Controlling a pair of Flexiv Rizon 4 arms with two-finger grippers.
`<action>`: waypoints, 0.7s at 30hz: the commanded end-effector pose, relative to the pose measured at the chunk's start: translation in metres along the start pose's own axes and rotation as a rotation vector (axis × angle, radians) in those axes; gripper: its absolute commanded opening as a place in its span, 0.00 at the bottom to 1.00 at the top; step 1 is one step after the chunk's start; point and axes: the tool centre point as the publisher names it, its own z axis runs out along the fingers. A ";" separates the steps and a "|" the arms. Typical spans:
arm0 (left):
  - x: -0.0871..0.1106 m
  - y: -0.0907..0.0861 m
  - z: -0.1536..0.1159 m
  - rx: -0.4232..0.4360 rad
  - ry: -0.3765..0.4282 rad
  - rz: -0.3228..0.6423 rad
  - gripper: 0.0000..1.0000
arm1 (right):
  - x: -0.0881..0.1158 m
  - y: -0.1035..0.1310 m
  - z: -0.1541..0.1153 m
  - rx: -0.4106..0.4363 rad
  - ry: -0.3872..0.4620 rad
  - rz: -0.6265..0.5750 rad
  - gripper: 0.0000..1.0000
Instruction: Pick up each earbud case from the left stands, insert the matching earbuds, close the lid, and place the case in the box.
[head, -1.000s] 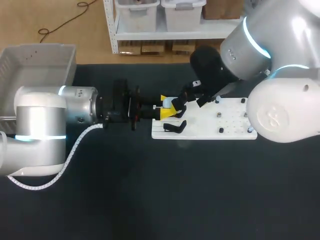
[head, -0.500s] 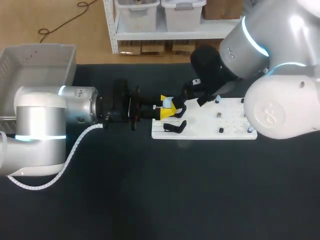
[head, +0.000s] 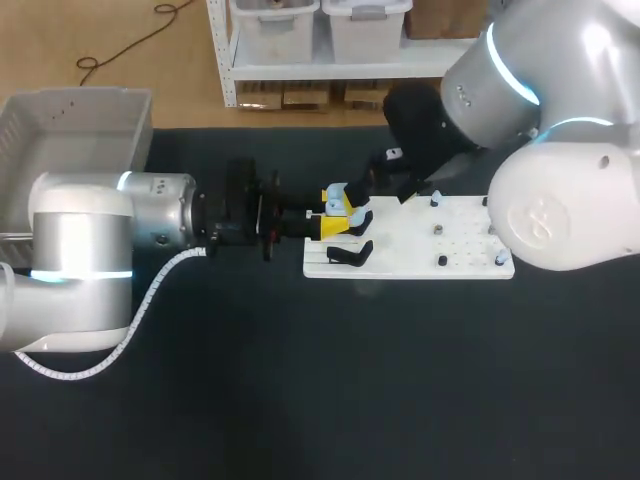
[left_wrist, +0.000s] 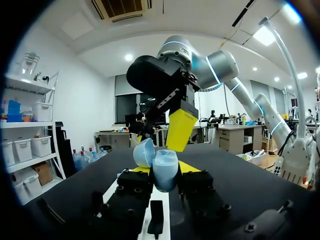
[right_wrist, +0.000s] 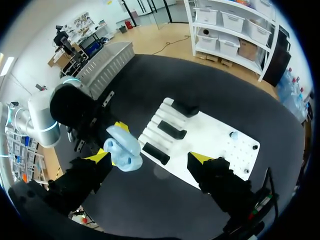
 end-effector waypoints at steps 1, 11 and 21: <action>0.001 -0.001 0.000 -0.003 -0.001 0.002 0.00 | -0.002 -0.002 -0.012 0.009 -0.036 0.003 1.00; 0.001 -0.001 0.000 -0.003 -0.001 0.002 0.00 | 0.003 -0.027 -0.060 0.149 -0.119 -0.043 1.00; 0.001 -0.001 0.000 -0.003 -0.001 0.002 0.00 | 0.039 -0.085 -0.069 0.313 0.071 0.062 1.00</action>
